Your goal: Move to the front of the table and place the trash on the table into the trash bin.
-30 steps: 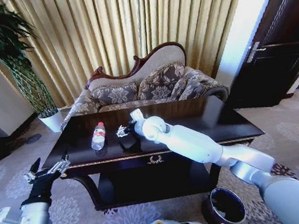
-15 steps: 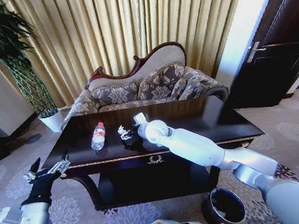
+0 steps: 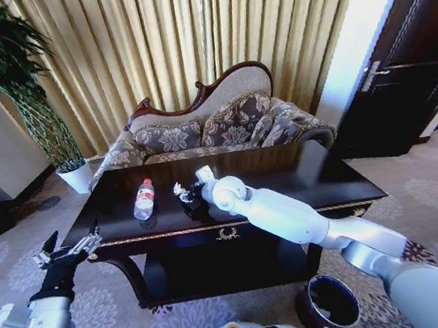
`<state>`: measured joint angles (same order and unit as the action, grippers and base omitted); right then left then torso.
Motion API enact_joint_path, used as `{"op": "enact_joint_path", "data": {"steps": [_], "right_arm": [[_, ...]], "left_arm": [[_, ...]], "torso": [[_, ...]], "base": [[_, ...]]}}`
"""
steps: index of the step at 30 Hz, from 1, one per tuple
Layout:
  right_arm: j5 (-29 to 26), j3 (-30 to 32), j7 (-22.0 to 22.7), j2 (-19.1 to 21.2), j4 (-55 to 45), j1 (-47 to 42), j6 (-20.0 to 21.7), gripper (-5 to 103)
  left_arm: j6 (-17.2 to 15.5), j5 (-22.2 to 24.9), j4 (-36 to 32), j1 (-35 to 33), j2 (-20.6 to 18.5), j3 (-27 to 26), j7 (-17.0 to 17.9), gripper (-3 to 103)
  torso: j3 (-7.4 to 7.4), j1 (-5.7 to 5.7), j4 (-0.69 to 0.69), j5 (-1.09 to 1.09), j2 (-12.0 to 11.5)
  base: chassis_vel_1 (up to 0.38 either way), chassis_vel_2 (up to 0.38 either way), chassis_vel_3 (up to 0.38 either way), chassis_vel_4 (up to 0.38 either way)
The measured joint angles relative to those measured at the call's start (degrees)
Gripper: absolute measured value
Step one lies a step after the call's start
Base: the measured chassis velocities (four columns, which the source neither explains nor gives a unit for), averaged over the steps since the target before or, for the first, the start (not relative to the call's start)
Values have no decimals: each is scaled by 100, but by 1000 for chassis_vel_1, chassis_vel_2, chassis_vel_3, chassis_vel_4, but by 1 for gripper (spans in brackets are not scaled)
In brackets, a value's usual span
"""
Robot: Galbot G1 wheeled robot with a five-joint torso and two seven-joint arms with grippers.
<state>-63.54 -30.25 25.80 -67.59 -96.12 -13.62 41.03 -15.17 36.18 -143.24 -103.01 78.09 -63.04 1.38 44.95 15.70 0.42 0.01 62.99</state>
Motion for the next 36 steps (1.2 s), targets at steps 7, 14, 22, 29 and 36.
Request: {"op": "enact_joint_path", "data": {"steps": [7, 14, 22, 29, 36], "right_arm": [[1, -2, -2, 21, -13, 15, -3, 24], [8, 2, -6, 100, -60, -22, -6, 1], [11, 57, -9, 149, -101, -64, -6, 0], [11, 148, -11, 250, -230, -125, -7, 0], [21, 219, -78, 440, -357, -140, -7, 14]], "left_arm": [[8, 2, 0, -2, 8, -9, -2, 100], [13, 4, 0, -2, 13, -12, -8, 100], [16, 8, 0, 4, 2, -9, -17, 100], [18, 13, 0, 5, 1, -8, -19, 100], [18, 14, 0, 11, 3, 12, -19, 100]], "torso": [[0, 0, 0, 0, 0], [0, 0, 0, 0, 0], [0, 0, 0, 0, 0], [0, 0, -1, 0, 0], [0, 0, 0, 0, 0]], "base": [[0, 0, 0, 0], [0, 0, 0, 0], [0, 0, 0, 0], [0, 0, 0, 0], [0, 0, 0, 0]]}}
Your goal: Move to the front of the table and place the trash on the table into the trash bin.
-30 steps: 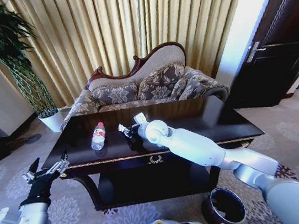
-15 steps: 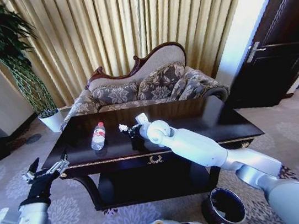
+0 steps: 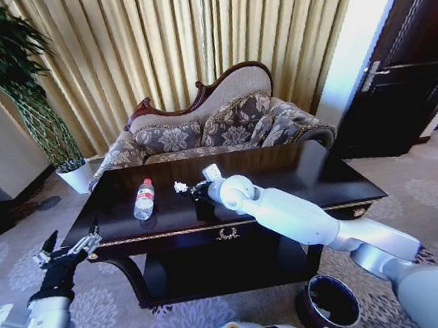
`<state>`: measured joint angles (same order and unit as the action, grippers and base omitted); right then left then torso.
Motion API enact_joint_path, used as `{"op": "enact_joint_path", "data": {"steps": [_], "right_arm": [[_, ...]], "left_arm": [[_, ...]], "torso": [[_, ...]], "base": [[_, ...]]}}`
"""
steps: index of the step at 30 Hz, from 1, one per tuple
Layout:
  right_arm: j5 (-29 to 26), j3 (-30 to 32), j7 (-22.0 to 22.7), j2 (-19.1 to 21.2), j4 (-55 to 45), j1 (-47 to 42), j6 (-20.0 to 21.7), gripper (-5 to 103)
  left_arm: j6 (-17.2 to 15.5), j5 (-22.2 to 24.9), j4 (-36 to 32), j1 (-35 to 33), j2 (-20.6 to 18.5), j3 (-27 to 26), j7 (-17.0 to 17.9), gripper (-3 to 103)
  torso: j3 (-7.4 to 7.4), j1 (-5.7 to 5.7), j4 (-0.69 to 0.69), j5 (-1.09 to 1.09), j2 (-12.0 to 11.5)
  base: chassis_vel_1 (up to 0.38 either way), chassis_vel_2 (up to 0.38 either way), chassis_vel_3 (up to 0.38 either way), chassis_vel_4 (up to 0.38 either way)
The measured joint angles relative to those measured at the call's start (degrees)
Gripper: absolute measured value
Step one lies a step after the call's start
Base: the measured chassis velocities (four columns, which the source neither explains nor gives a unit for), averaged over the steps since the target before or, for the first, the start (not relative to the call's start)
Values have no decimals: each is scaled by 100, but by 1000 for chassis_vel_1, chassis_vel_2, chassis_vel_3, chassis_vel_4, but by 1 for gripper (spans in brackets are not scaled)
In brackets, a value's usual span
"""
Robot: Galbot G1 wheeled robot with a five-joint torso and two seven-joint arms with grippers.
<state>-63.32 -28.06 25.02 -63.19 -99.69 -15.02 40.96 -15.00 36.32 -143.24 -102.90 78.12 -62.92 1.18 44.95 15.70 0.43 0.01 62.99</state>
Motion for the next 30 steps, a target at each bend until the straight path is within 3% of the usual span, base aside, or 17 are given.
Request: {"op": "enact_joint_path", "data": {"steps": [6, 7, 10, 12, 14, 15, 18, 20, 27, 30], "right_arm": [[3, 43, -50, -1, -41, 43, 0, 41], [3, 43, -50, -1, -41, 43, 0, 41], [-11, 33, -51, -75, 8, 121, 0, 57], [-18, 16, -51, -120, 43, 144, 0, 57], [-22, -22, -51, -205, 118, 180, 0, 69], [-22, -22, -51, -205, 118, 180, 0, 69], [-19, -93, -49, -339, 231, 215, 0, 85], [-18, -100, -49, -361, 246, 221, 0, 85], [6, -118, -52, -489, 398, 305, 0, 55], [10, -122, -59, -489, 400, 305, 0, 49]], "left_arm": [[0, -4, 0, 14, -9, 38, -5, 100], [0, -4, 0, 14, -9, 38, -5, 100], [0, -4, 0, 7, -9, 18, -5, 100], [0, -4, 0, 2, -2, 13, -5, 100], [0, -4, 0, -9, 12, 8, -5, 100], [0, -4, 0, -9, 12, 8, -5, 100], [0, -4, 0, -13, 14, -6, -3, 100], [0, -4, 0, -13, 14, -8, -3, 100], [0, 2, 0, -34, 31, -42, 0, 100], [4, 2, 0, -33, 33, -44, 0, 100]], "torso": [[0, 0, 0, 1, 0], [0, 0, 0, 1, 0], [0, 0, 0, 1, 0], [0, 0, -1, 1, 0], [0, 0, -1, 1, 0], [0, 0, -1, 1, 0], [0, 0, -1, 1, 0], [0, 0, -1, 1, 0], [0, 0, 0, 0, 0], [0, 0, 0, 0, 0]], "base": [[0, 0, 0, 0], [0, 0, 0, 0], [0, 0, 0, 0], [0, 0, 0, 0], [0, 0, 0, 0], [0, 0, 0, 0], [0, 0, 0, 0], [0, 0, 0, 0], [0, 0, 0, 0], [0, 0, 0, 0]]}}
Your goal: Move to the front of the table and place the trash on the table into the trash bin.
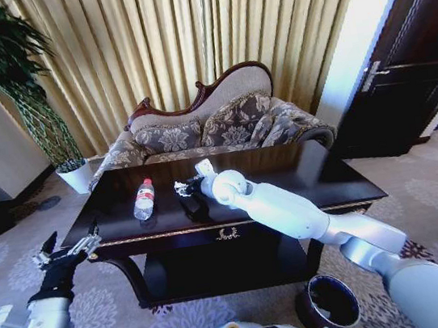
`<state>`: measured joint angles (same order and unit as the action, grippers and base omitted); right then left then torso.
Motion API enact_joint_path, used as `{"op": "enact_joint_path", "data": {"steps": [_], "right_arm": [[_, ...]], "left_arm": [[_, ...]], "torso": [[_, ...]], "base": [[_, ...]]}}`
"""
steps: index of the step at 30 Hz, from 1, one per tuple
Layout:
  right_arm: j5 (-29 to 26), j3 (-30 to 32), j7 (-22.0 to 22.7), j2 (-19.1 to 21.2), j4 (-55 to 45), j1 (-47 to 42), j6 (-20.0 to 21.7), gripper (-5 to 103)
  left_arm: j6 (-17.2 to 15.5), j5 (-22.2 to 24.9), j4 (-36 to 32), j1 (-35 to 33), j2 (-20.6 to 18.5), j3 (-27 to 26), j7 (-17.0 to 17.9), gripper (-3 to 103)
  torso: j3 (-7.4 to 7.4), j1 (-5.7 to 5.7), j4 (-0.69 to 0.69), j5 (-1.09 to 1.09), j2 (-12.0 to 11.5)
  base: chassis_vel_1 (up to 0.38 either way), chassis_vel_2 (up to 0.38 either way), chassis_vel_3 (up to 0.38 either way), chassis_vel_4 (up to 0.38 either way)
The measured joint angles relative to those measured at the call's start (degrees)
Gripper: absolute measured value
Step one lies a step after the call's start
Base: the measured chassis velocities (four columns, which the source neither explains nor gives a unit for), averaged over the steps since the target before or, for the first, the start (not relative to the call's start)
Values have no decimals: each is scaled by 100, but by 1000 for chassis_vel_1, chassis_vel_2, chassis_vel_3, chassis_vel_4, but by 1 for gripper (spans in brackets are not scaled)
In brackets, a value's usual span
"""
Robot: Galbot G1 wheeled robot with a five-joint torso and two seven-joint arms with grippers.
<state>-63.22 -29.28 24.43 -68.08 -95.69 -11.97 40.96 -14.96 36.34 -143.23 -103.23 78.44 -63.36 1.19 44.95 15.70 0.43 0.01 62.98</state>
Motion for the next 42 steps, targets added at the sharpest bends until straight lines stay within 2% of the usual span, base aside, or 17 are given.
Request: {"op": "enact_joint_path", "data": {"steps": [1, 2, 3, 5, 6, 7, 9, 11, 12, 14, 16, 20, 26, 28, 30, 41, 42], "right_arm": [[1, -3, -5, 9, -3, -7, 0, 38], [1, -3, -5, 9, -3, -7, 0, 38], [1, -9, -10, 17, -9, -19, 0, 33], [2, -15, -16, 21, -15, -32, 0, 28], [6, -17, -20, 19, -15, -43, 0, 34], [6, -17, -20, 19, -15, -43, 0, 34], [30, -17, -28, 5, -6, -59, 0, 45], [42, -17, -42, 5, -4, -63, 0, 45], [60, -16, -54, 7, -4, -68, 0, 56], [72, -16, -60, 14, -5, -69, 1, 56], [84, -16, -69, 27, -9, -69, 1, 65], [108, -20, -77, 51, -16, -78, 1, 70], [164, -30, -89, 38, -6, -100, 1, 68], [187, -33, -106, 24, 12, -102, 1, 63], [204, -34, -119, 22, 27, -102, 1, 61], [340, -37, -232, 20, 65, -180, 1, 61], [384, -36, -246, 15, 66, -211, 1, 54]], "left_arm": [[6, 0, 0, 4, -1, 0, 0, 100], [6, 0, 0, 4, -1, 0, 0, 100], [9, 0, 0, 7, -6, 0, 0, 100], [10, 0, 0, 9, -16, 3, 0, 100], [11, 0, 0, 10, -21, 5, 0, 100], [11, 0, 0, 10, -21, 5, 0, 100], [13, 1, 0, 11, -23, 14, 0, 100], [13, 1, 0, 11, -23, 20, 0, 100], [14, 1, 0, 11, -23, 24, -1, 100], [14, 2, 0, 10, -23, 26, -1, 100], [14, 3, 0, 19, -27, 26, -1, 100], [15, 5, 0, 29, -31, 27, -1, 100], [17, 5, 0, 22, -15, 20, -1, 100], [21, 7, 0, 25, -17, 15, -1, 100], [22, 8, 0, 25, -13, 15, -1, 100], [24, 10, 0, 27, 2, 14, 0, 100], [24, 11, 0, 24, 9, 10, 0, 100]], "torso": [[0, 0, 0, 0, 0], [0, 0, 0, 0, 0], [0, 0, 0, 0, 0], [0, 0, 0, 0, 0], [0, 0, 0, 0, 0], [0, 0, 0, 0, 0], [0, 0, 0, 0, 0], [0, 0, -1, 0, 0], [0, 0, -1, 0, 0], [0, 0, -1, 0, 0], [0, 0, -1, 0, 0], [0, 0, 0, 0, 0], [0, 0, 0, 0, 0], [0, 0, 0, 0, 0], [0, 0, 0, 0, 0], [0, 0, 0, 0, 0], [0, 0, 0, 0, 0]], "base": [[0, 0, 0, 0], [0, 0, 0, 0], [0, 0, 0, 0], [0, 0, 0, 0], [0, 0, 0, 0], [0, 0, 0, 0], [0, 0, 0, 0], [0, 0, 0, 0], [0, 0, 0, 0], [0, 0, 0, 0], [0, 0, 0, 0], [0, 0, 0, 0], [0, 0, 0, 0], [0, 0, 0, 0], [0, 0, 0, 0], [0, 0, 0, 0], [0, 0, 0, 0]]}}
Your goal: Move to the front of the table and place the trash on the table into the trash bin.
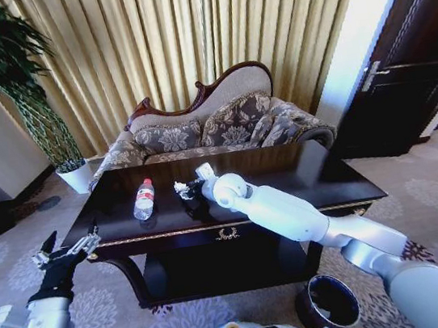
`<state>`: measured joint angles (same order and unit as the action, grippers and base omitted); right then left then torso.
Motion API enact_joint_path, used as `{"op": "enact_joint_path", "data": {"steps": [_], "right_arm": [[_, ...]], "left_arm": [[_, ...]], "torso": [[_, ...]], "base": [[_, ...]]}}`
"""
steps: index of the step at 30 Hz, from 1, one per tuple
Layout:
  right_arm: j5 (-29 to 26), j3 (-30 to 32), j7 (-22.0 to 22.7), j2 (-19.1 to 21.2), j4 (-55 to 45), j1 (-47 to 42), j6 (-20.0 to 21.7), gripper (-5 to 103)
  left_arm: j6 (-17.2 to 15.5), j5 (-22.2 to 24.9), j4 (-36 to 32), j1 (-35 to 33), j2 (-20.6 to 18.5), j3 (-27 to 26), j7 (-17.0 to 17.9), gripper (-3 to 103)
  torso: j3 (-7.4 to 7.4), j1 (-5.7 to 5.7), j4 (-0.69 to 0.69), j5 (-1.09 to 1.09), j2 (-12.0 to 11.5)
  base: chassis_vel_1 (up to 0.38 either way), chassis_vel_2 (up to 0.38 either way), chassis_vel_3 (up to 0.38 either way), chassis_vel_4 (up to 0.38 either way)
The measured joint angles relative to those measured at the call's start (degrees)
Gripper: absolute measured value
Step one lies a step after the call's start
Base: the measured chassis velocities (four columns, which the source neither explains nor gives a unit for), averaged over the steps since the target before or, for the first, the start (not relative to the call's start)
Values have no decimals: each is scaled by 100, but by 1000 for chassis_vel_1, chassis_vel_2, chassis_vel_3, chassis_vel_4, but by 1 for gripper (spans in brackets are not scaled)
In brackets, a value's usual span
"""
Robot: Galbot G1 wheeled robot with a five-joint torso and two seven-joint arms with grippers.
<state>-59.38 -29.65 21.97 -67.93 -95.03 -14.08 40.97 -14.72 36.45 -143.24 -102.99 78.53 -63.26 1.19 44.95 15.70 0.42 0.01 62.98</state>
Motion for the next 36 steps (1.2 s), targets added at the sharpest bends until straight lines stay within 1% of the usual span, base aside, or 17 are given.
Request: {"op": "enact_joint_path", "data": {"steps": [1, 2, 3, 6, 7, 8, 9, 10, 11, 14, 15, 16, 28, 32, 34, 35, 36], "right_arm": [[0, 0, 0, 0, 0, 0, 0, 54], [12, 0, -2, -2, 1, -12, 0, 49], [12, 0, -2, -2, 1, -12, 0, 49], [37, 4, -4, 6, 3, -34, 0, 33], [37, 4, -4, 6, 3, -34, 0, 33], [38, 8, -4, 13, 3, -35, 0, 27], [39, 15, -4, 18, 3, -36, 0, 27], [39, 23, -4, 20, 3, -37, 0, 21], [39, 23, -4, 20, 3, -37, 0, 21], [40, 46, -3, 34, 2, -40, -1, 5], [40, 46, -3, 34, 2, -40, -1, 5], [40, 53, -3, 39, 1, -41, -1, 2], [39, 124, 6, 68, -37, -95, -13, 0], [63, 288, 10, 69, -128, -185, -61, 0], [173, 437, 9, 129, -266, -278, -323, 0], [173, 437, 9, 129, -266, -278, -323, 0], [285, 494, -8, 184, -338, -326, -500, 0]], "left_arm": [[0, 0, 0, 0, 0, 0, 0, 100], [0, 1, 0, -2, 5, 0, 0, 100], [0, 1, 0, -2, 5, 0, 0, 100], [0, 2, 0, -3, 14, 1, 0, 100], [0, 2, 0, -3, 14, 1, 0, 100], [0, 3, 0, -2, 14, 2, 1, 100], [0, 3, 0, -1, 14, 2, 1, 100], [0, 3, 0, 0, 13, 3, 1, 100], [0, 3, 0, 0, 13, 3, 1, 100], [0, 3, 0, 0, 10, 8, 2, 100], [0, 3, 0, 0, 10, 8, 2, 100], [0, 3, 0, 2, 7, 10, 2, 100], [0, 2, 0, 5, 16, 21, 3, 100], [0, 2, 0, 4, 8, 8, 4, 100], [0, 4, 0, 18, -7, 4, 8, 100], [0, 4, 0, 18, -7, 4, 8, 100], [0, 6, 0, 29, -9, 4, 9, 100]], "torso": [[0, 0, 0, 0, 0], [0, 0, 0, 0, 0], [0, 0, 0, 0, 0], [0, 0, 0, 0, 0], [0, 0, 0, 0, 0], [0, 0, 0, 0, 0], [0, 0, 0, 0, 0], [0, 0, 0, 0, 0], [0, 0, 0, 0, 0], [0, 0, 0, 0, 0], [0, 0, 0, 0, 0], [0, 0, 0, 0, 0], [0, 0, 0, 0, 0], [0, 0, 0, 0, 0], [0, 0, 0, 0, 0], [0, 0, 0, 0, 0], [0, 0, -1, 0, 0]], "base": [[0, 0, 0, 0], [0, 0, 0, 0], [0, 0, 0, 0], [0, 0, 0, 0], [0, 0, 0, 0], [0, 0, 0, 0], [0, 0, 0, 0], [0, 0, 0, 0], [0, 0, 0, 0], [0, 0, 0, 0], [0, 0, 0, 0], [0, 0, 0, 0], [0, 0, 0, 0], [0, 0, 0, 0], [0, 0, 0, 0], [0, 0, 0, 0], [0, 0, 0, 0]]}}
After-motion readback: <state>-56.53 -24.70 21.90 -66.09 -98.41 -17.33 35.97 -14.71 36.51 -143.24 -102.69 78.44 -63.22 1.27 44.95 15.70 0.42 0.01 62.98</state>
